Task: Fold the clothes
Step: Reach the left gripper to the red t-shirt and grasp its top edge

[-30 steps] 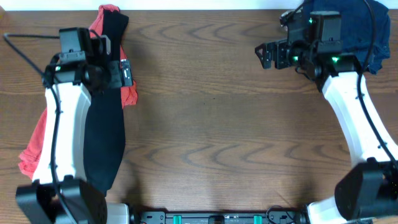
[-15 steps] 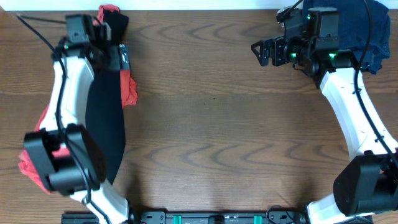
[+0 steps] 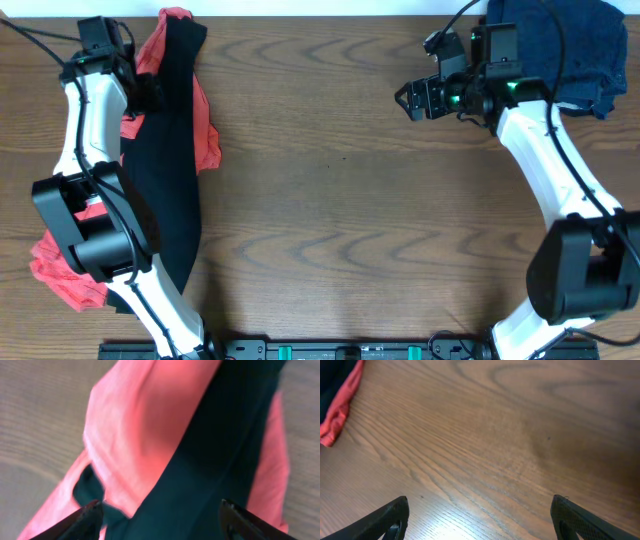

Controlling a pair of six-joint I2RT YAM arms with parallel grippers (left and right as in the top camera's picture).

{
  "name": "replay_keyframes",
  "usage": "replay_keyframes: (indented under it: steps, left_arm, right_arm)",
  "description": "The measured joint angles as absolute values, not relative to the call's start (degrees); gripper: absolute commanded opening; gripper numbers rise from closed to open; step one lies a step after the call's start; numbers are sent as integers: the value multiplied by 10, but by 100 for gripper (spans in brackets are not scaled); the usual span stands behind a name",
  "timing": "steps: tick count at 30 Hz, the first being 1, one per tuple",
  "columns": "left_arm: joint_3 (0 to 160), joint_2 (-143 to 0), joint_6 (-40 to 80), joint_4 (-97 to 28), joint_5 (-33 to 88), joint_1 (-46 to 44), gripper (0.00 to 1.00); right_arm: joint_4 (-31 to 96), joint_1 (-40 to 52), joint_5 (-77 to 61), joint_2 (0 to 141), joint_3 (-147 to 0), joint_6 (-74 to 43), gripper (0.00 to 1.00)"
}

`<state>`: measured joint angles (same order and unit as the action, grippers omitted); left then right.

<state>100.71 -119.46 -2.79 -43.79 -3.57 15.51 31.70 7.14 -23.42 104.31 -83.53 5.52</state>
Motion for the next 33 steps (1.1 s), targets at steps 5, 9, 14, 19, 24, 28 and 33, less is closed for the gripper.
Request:
replay_keyframes:
  steps: [5,9,14,19,24,28,33]
  left_arm:
    - [1007,-1195,19,-513,-43,185,62]
    - [1007,-1195,41,-552,-28,234,62]
    - [1007,-1195,47,-553,-8,294,64]
    - [980,-1195,35,-534,18,320,66]
    - [937,-1195,25,-500,28,315,78]
    - [915,-1195,12,-483,26,315,78]
    - [906,-1195,2,-475,23,316,78]
  right_arm:
    - [319,72,-234,1059,-835,55,88]
    - [317,72,-236,1059,-835,56,88]
    - [316,74,-236,1059,-835,57,88]
    - [312,90,-236,1059,-835,57,90]
    - [302,110,-236,1059,-835,63,91]
    - [301,119,-236,1059,-835,66,92]
    - [300,120,-236,1059,-835,66,92]
